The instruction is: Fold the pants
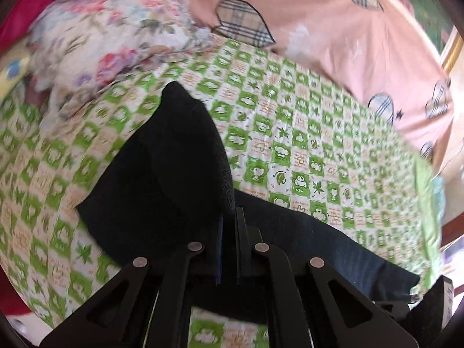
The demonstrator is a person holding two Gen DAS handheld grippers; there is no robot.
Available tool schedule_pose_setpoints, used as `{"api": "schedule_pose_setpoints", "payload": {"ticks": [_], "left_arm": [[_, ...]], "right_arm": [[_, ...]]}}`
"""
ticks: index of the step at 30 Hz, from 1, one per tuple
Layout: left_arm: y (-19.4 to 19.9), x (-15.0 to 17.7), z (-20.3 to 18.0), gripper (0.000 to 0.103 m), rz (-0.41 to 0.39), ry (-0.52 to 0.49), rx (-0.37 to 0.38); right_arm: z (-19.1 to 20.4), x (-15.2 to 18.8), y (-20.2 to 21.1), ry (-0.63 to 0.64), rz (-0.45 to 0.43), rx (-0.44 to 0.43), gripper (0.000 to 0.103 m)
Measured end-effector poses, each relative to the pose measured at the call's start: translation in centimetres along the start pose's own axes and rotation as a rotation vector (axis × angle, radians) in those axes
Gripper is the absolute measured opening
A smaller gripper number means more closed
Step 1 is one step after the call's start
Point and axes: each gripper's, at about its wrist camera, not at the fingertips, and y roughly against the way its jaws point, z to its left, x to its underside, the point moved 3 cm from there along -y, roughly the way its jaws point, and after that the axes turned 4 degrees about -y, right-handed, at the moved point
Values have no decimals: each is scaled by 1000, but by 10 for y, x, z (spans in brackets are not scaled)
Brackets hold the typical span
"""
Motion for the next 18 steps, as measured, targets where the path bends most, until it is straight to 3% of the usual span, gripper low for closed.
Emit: {"api": "schedule_pose_setpoints", "payload": {"ticks": [13, 18], "left_arm": [[-5, 59, 65, 4, 7, 203, 127], [-5, 69, 70, 4, 2, 210, 136]], "right_arm": [[16, 23, -15, 78, 97, 36, 5], [16, 22, -19, 58, 106, 38, 5]]}}
